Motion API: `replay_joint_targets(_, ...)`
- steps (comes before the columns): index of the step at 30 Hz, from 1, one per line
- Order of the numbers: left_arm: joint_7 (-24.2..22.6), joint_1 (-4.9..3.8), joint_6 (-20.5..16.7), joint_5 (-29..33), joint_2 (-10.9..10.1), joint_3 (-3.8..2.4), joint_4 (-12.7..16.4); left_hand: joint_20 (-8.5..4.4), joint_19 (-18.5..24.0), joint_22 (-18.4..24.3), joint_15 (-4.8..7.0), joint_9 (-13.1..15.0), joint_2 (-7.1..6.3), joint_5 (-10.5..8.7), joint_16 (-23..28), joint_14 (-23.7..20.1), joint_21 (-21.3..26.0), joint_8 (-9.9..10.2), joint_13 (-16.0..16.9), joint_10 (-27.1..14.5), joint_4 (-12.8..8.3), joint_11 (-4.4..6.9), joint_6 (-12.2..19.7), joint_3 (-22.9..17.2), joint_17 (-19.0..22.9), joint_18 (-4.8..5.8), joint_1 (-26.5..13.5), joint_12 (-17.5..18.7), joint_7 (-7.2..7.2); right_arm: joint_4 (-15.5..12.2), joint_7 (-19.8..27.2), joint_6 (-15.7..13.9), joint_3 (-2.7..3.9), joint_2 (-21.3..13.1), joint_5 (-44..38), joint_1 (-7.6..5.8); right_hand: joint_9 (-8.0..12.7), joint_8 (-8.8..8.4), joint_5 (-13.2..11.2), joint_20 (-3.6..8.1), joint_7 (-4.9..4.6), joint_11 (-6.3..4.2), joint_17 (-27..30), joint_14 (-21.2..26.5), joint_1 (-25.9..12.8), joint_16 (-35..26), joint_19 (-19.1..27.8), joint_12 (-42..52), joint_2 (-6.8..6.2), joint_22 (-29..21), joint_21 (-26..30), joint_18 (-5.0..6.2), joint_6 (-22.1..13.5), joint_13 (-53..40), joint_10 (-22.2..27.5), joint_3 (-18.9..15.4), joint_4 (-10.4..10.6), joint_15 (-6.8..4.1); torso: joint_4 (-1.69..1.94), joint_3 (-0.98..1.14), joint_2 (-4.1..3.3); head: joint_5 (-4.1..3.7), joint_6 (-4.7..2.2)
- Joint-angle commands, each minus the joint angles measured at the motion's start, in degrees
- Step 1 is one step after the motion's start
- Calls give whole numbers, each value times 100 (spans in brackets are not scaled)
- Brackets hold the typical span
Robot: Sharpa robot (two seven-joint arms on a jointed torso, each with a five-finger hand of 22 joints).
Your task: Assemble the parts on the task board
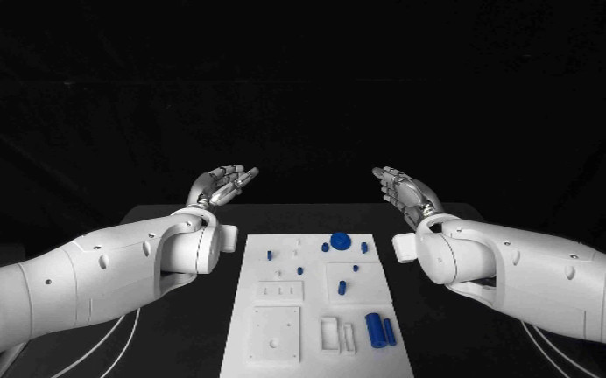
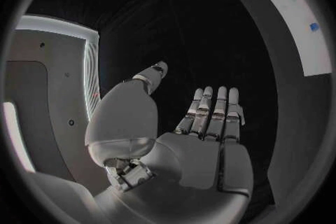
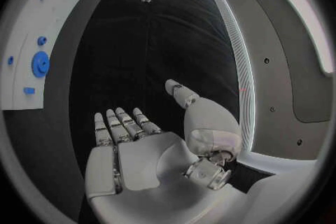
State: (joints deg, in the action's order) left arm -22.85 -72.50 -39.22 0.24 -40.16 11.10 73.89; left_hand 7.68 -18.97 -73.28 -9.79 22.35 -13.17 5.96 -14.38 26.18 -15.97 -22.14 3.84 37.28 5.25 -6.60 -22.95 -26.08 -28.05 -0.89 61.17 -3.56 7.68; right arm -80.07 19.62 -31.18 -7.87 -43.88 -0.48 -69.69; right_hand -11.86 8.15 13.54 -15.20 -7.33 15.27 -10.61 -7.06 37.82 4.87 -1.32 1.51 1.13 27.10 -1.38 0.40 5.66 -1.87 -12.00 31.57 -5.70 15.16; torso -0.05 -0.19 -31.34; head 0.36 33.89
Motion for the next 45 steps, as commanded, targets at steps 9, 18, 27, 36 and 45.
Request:
replay_joint_targets(9,313,-86,417,13,53,59,-117,23,-101,-307,-28,95,-46,46,-78,133,-87,-115,20,160,23,-22,-122,-109,-120,89,266,-34,24,419,-1106,1723,-284,43,-263,-383,-4,20,15,-26,-780,25,-12,1,37,28,5,38,6,20,-37,-40,26,-6,-6,26,-4,30,0,0,0,0,0)
replay_joint_targets(18,347,-86,680,24,33,59,-147,12,-117,-303,-34,101,16,37,-91,139,-110,-111,26,182,24,-44,-114,-65,-130,89,268,-46,60,575,-886,1573,-291,103,-482,-391,-288,279,167,-22,-813,54,-328,-275,167,254,-6,137,-5,208,-71,-40,240,-75,-434,83,-138,68,-19,6,0,65,42)
replay_joint_targets(27,347,-87,1000,47,-50,59,-118,-137,-503,-266,-234,151,414,21,-372,704,-245,-229,103,759,-192,-299,-454,338,-205,37,311,-253,327,922,-848,1383,-291,249,-1203,-391,-1426,1547,1095,93,-886,24,-1566,-2098,917,1471,-525,767,76,3057,-500,178,1811,-401,-2808,-426,-1088,125,-31,1,3,100,51)
replay_joint_targets(36,312,-93,1344,40,-137,58,-26,-229,-1337,-192,-127,111,662,174,-739,1623,-457,-427,204,1841,-565,-358,-1270,539,-168,-344,375,-580,482,1286,-1012,1887,-279,357,-3675,-394,-1313,1804,594,205,-510,-545,-1821,-4355,1904,2241,-2993,1111,-469,4351,-991,1103,3398,-554,-4465,62,-1102,-729,-14,5,-21,118,40)
replay_joint_targets(45,346,-140,2058,5,-492,40,410,-428,-2020,-180,187,-11,917,339,-1100,2427,-653,-384,192,2415,-1025,-184,-1617,491,-200,-447,402,-686,395,1140,-1447,2493,-88,396,-5913,-472,-1234,1634,436,431,-346,-847,-2274,-5945,2342,2578,-4986,990,-652,3718,-1002,1460,3962,-630,-5348,101,-1103,-1397,3,19,-160,84,-10)
